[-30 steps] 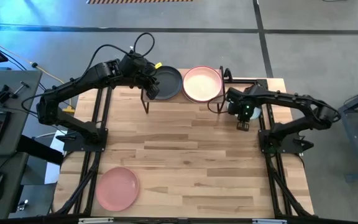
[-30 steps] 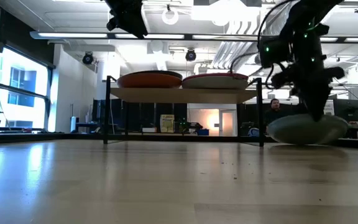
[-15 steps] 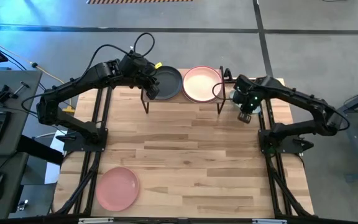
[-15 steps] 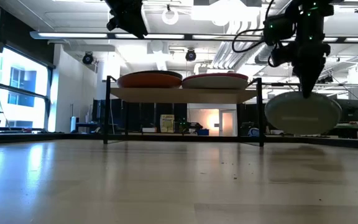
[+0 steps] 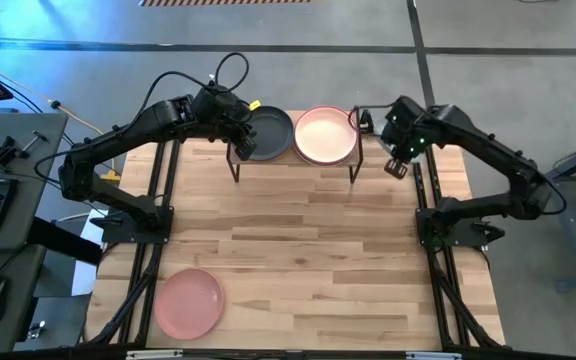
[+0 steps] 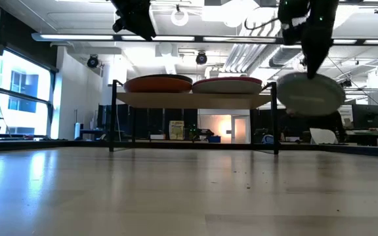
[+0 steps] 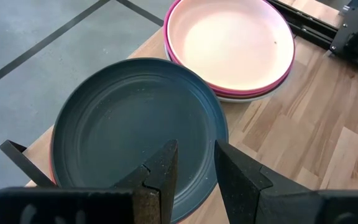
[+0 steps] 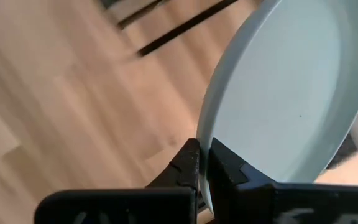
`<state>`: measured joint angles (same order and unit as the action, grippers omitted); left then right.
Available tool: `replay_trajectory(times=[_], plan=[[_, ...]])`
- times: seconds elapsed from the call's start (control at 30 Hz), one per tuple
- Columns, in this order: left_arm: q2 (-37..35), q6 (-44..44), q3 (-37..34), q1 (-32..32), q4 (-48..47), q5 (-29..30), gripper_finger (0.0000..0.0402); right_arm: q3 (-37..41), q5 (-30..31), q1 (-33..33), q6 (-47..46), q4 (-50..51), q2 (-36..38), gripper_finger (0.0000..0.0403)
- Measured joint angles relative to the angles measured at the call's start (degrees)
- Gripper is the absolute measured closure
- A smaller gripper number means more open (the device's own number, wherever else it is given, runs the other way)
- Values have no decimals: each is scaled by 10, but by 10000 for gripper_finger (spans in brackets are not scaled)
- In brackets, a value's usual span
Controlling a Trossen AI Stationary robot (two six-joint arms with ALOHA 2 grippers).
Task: Place and stack plates onto a shelf
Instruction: Stack the light blue plate on top of the black plate on the shelf
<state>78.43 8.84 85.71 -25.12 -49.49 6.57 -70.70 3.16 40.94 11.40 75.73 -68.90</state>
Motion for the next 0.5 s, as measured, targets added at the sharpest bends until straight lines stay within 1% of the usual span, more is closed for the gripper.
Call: replay_trajectory(times=[0.1,0.17,0.37,0.5], plan=[[0,0,0,0,-1,0,304,-39,28,6,3,4,0,403],[0,0,0,0,-3,0,304,-67,36,11,6,3,0,403],[0,0,0,0,-3,0,304,-143,40,20,25,-16,-1,403],[0,0,0,0,-3,0,304,-174,40,19,37,-42,-7,403]])
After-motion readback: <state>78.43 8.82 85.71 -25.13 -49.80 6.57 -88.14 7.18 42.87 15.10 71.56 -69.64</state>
